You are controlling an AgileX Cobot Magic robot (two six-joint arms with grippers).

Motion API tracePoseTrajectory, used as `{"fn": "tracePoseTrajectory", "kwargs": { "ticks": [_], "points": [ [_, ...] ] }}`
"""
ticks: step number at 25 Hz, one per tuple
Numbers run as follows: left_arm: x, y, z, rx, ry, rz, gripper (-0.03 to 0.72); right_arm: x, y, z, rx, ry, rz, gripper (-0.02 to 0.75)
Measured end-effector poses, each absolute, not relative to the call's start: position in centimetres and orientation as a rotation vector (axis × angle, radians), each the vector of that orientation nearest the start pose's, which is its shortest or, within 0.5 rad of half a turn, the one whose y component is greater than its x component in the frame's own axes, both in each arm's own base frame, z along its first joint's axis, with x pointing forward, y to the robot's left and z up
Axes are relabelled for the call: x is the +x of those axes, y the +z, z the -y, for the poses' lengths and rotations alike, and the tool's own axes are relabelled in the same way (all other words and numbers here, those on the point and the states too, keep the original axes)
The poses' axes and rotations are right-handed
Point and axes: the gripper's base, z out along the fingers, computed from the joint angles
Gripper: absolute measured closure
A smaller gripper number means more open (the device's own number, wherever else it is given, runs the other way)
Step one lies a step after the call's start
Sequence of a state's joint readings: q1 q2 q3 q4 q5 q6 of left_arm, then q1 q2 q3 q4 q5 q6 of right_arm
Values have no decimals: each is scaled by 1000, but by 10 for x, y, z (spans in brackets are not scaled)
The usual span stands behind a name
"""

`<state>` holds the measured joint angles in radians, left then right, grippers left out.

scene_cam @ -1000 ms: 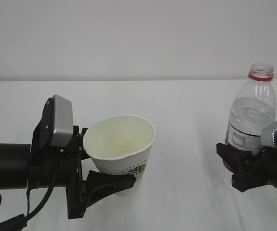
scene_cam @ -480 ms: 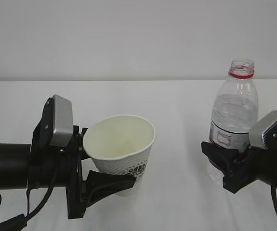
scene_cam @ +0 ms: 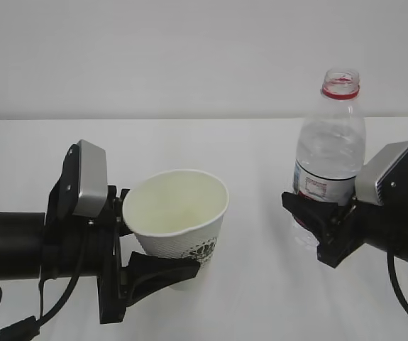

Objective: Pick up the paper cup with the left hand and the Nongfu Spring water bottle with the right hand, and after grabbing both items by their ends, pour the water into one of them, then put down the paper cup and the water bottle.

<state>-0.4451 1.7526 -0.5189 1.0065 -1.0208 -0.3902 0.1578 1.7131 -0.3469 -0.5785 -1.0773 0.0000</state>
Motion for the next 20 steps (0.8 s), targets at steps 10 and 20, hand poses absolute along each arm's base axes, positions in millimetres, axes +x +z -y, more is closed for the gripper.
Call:
{"fn": "tracePoseTrajectory", "kwargs": {
  "ticks": [10, 20],
  "points": [
    [215, 148, 175, 1183, -895, -1574, 157, 258, 154, -96, -854, 354, -1598, 277],
    [215, 148, 175, 1171, -897, -1572, 157, 260, 157, -122, -1045, 289, -1524, 277]
  ]
}}
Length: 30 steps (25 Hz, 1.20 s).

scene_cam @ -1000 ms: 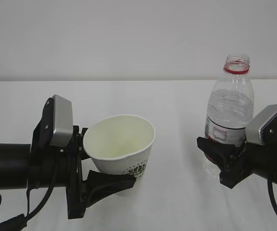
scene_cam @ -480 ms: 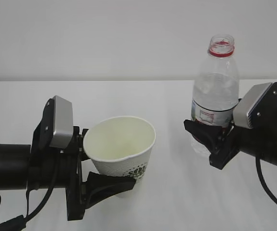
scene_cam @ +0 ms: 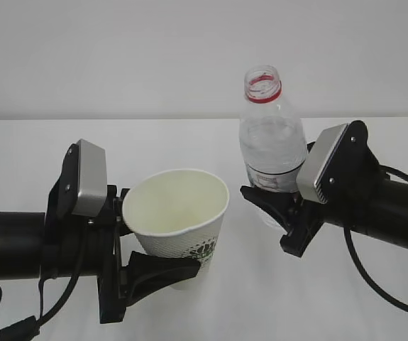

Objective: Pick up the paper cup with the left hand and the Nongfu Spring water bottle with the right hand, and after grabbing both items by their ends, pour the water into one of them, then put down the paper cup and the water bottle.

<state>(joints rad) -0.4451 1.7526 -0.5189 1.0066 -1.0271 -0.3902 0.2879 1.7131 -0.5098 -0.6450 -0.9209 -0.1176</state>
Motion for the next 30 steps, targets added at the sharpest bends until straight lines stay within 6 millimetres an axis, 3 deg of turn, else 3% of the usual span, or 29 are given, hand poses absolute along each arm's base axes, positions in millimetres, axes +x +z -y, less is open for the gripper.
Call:
{"fn": "tracePoseTrajectory", "kwargs": {
  "ticks": [8, 30],
  "points": [
    [215, 149, 175, 1164, -896, -1574, 157, 263, 160, -122, -1115, 204, -1500, 277],
    [218, 155, 175, 1114, -884, -1571, 159, 268, 231, -115, -1229, -66, -1369, 277]
  ]
}}
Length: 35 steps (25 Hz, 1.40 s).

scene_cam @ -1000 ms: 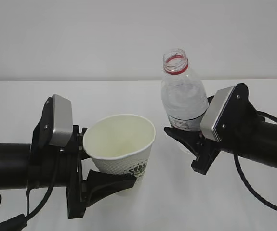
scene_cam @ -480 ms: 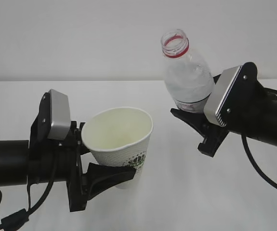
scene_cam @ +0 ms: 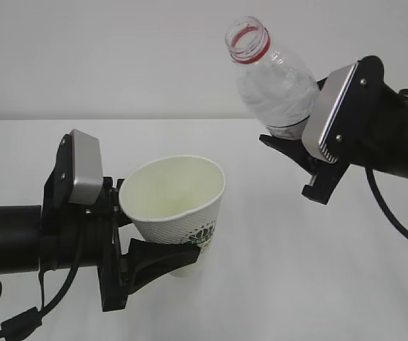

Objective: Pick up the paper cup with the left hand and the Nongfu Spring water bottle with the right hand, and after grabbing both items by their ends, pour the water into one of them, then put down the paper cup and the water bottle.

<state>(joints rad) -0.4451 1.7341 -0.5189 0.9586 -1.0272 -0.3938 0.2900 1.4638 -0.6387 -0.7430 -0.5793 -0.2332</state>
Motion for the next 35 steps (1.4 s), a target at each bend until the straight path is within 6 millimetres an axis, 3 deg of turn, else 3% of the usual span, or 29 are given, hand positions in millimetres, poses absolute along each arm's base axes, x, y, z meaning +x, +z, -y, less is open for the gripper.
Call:
{"fn": "tracePoseTrajectory", "kwargs": {
  "ticks": [13, 17, 23, 35],
  "points": [
    [218, 156, 175, 1096, -901, -1584, 159, 274, 260, -112, -1311, -216, -1310, 278],
    [218, 157, 175, 1094, -900, -1579, 160, 274, 260, -112, -1353, -243, -1296, 278],
    [221, 176, 176, 1063, -898, -1546, 160, 275, 263, -113, -1371, -257, -1274, 278],
    [231, 182, 181, 1125, -875, -1568, 162, 276, 266, -114, -1401, -279, -1241, 278]
  ]
}}
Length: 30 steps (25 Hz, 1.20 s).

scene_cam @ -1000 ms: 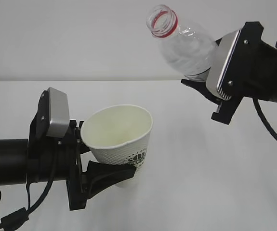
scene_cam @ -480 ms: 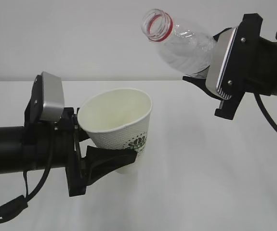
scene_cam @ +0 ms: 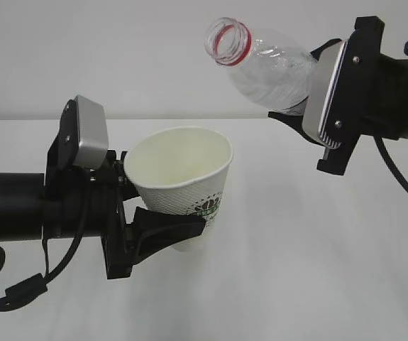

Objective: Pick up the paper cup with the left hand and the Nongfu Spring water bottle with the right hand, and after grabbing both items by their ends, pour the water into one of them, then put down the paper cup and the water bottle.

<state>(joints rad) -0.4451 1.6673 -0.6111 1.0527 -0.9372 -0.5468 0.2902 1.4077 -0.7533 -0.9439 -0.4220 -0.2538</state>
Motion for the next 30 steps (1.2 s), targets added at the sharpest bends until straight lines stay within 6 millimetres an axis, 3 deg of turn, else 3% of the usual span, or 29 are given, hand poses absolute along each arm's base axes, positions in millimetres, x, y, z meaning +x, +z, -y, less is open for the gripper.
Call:
{"fn": "tracePoseTrajectory", "kwargs": {
  "ticks": [30],
  "points": [
    [236, 189, 185, 1163, -874, -1540, 163, 281, 272, -113, -1488, -404, -1156, 278]
  ]
}}
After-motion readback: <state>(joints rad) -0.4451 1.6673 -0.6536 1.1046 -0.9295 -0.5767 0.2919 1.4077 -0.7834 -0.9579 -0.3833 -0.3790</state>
